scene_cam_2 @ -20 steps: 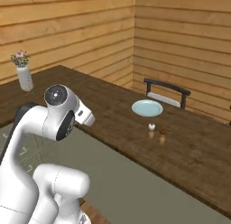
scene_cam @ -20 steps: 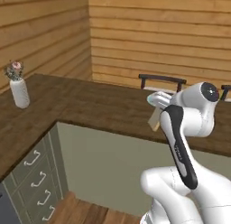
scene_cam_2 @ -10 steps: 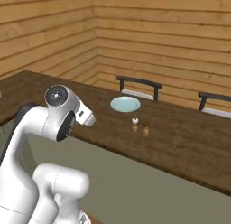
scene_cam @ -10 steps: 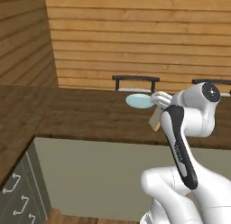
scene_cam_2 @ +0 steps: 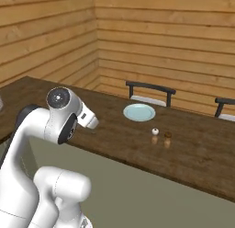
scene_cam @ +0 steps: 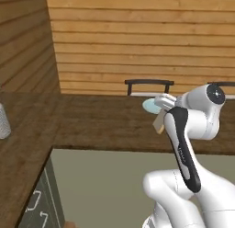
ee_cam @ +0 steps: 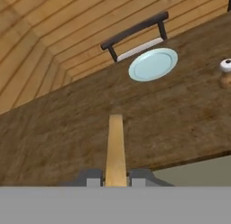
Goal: Start the toaster. Once the lever pops up, take the bread to the plate on the dining counter.
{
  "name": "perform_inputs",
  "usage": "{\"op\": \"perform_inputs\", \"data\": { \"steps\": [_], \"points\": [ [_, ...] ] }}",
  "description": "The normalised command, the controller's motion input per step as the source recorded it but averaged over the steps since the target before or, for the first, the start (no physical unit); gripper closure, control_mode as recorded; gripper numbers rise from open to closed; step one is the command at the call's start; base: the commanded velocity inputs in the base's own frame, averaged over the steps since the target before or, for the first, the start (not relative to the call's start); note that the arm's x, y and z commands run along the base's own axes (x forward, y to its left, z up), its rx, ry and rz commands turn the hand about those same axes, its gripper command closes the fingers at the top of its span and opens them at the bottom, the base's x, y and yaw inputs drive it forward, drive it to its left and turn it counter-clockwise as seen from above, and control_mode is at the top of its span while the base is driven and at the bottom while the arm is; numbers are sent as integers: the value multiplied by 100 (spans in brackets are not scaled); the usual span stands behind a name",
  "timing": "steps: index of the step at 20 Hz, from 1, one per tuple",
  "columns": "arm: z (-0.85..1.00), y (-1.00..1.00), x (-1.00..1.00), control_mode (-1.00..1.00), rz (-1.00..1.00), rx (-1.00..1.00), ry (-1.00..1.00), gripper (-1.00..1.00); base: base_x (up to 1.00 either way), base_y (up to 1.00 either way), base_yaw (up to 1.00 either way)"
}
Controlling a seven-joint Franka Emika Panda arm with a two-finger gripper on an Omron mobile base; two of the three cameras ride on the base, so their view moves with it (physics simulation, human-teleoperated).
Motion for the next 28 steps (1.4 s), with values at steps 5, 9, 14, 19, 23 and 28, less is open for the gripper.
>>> {"op": "perform_inputs", "data": {
  "steps": [5,9,14,19,23,28],
  "points": [
    [0,0,0,100,0,0,0,100,47,0,-19],
    [0,0,0,100,0,0,0,100,45,11,-23],
    [0,0,0,100,0,0,0,100,46,22,-24],
    [0,4,8,-100,-5,0,-5,100,35,16,-19],
    [0,2,16,-100,-18,-7,-18,100,0,0,0],
    [0,0,14,-100,-16,-29,-1,100,0,0,0]
  ]
}}
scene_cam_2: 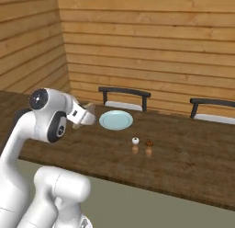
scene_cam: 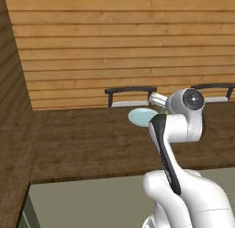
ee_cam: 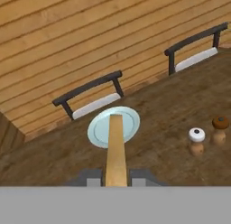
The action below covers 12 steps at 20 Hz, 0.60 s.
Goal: Start the toaster. Once the lever pops up, take the bread to the plate on the dining counter.
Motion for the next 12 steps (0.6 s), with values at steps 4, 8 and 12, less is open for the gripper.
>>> {"op": "perform_inputs", "data": {
  "steps": [4,8,12],
  "points": [
    [0,8,38,-100,-14,-39,9,100,0,0,0],
    [7,27,54,-100,-4,-36,19,100,0,0,0],
    [19,47,61,-100,0,-33,32,100,0,0,0]
  ]
}}
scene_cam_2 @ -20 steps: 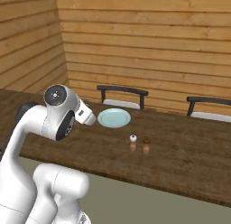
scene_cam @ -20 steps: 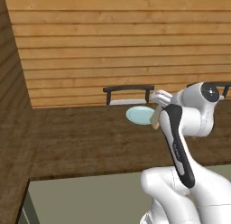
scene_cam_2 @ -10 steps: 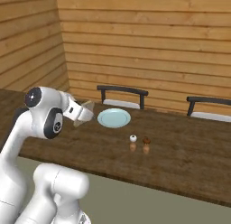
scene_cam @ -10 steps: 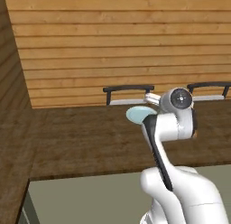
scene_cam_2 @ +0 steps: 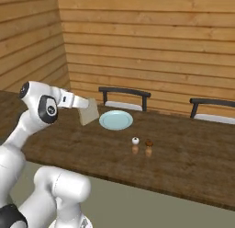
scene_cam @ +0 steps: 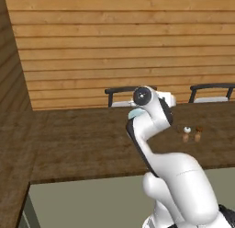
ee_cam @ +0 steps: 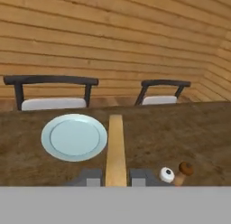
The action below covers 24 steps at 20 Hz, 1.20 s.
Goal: Start the toaster. Once the lever pops up, take the bread to the plate on the dining counter.
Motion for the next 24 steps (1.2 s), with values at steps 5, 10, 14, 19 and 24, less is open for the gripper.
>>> {"op": "perform_inputs", "data": {
  "steps": [5,10,14,19,24],
  "points": [
    [6,23,58,-100,0,-21,24,100,0,0,0],
    [-3,0,50,-100,0,-14,0,100,0,0,0],
    [-13,0,58,-100,0,-9,0,100,0,0,0],
    [-16,-3,55,-100,0,-6,4,100,0,0,0],
    [-33,-28,37,-100,0,-2,9,100,0,0,0]
  ]
}}
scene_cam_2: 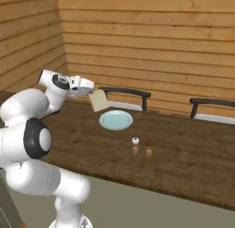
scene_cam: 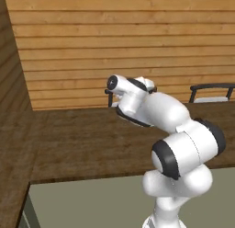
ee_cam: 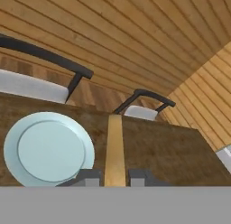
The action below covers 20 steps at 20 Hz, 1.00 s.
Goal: Start the toaster. Once the lever pops up, take the bread to the plate on the dining counter.
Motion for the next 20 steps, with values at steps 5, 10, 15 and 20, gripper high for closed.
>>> {"op": "perform_inputs", "data": {
  "steps": [5,10,15,20],
  "points": [
    [-41,-40,15,-100,0,0,6,100,0,0,0],
    [-38,-25,11,-100,0,0,0,100,0,0,0],
    [-42,-9,22,-100,0,0,0,100,0,0,0],
    [-38,-7,18,-100,0,0,0,100,0,0,0]
  ]
}}
